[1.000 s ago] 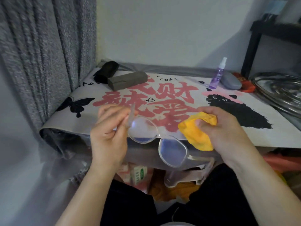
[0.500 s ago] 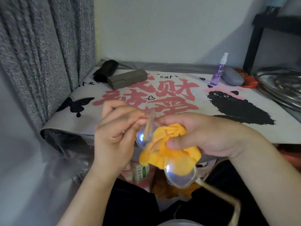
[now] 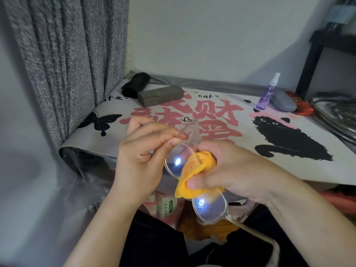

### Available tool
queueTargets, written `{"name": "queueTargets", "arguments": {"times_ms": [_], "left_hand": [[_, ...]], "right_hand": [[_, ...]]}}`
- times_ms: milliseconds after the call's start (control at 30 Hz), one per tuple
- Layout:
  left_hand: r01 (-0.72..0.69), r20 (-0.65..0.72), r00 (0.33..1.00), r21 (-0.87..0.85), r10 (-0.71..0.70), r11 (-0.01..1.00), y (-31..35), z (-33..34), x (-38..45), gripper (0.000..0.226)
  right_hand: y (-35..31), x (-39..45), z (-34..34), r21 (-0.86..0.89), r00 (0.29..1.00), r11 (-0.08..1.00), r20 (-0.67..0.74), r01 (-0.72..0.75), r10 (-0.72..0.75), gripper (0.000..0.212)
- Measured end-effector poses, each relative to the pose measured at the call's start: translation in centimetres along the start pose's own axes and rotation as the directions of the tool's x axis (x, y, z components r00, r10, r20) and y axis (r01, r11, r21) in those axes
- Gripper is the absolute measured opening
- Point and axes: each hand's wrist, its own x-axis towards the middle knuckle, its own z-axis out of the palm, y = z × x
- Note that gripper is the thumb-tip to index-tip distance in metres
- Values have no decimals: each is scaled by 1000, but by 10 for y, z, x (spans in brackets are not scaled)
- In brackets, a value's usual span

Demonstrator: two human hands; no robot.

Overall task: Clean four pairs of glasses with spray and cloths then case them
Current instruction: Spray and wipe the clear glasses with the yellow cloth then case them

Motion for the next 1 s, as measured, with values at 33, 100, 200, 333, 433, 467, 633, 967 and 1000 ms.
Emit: {"name": "queueTargets", "arguments": {"times_ms": [33,100,200,333,433,467,633,967,1000], "left_hand": [[-25,8,1000,34,25,999,1,0,1,9],[-57,18,998,87,55,995,2,0,1,10],[-20,17,1000,95,18,995,3,-1,3,10],[89,30,995,48,-90,995,0,-3,5,8],[155,18,988,5,-155,988,-4,2,2,9],[171,14,985,-8,-171,985,-4,4,1,10],[226,42,974,-48,-224,973,-5,9,-1,14],[13,82,997,10,-14,1000,-1,-2,4,11],[-4,92,996,38,1,999,0,-2,4,10]], "right_hand": [[-3,-1,3,-43,1000,999,5,-28,28,33],[-7,-2,8,-163,997,984,-17,-74,72,33],[-6,0,14,-334,990,942,-139,-22,-26,44],[2,1,12,-323,986,943,-118,75,-119,72],[6,4,12,-328,979,938,-127,109,-158,74],[7,5,12,-350,975,930,-144,110,-170,72],[5,1,13,-384,982,922,-151,49,-115,69],[0,-8,-6,109,952,980,276,-166,131,72],[2,-6,-3,5,959,983,222,-182,177,77]]}}
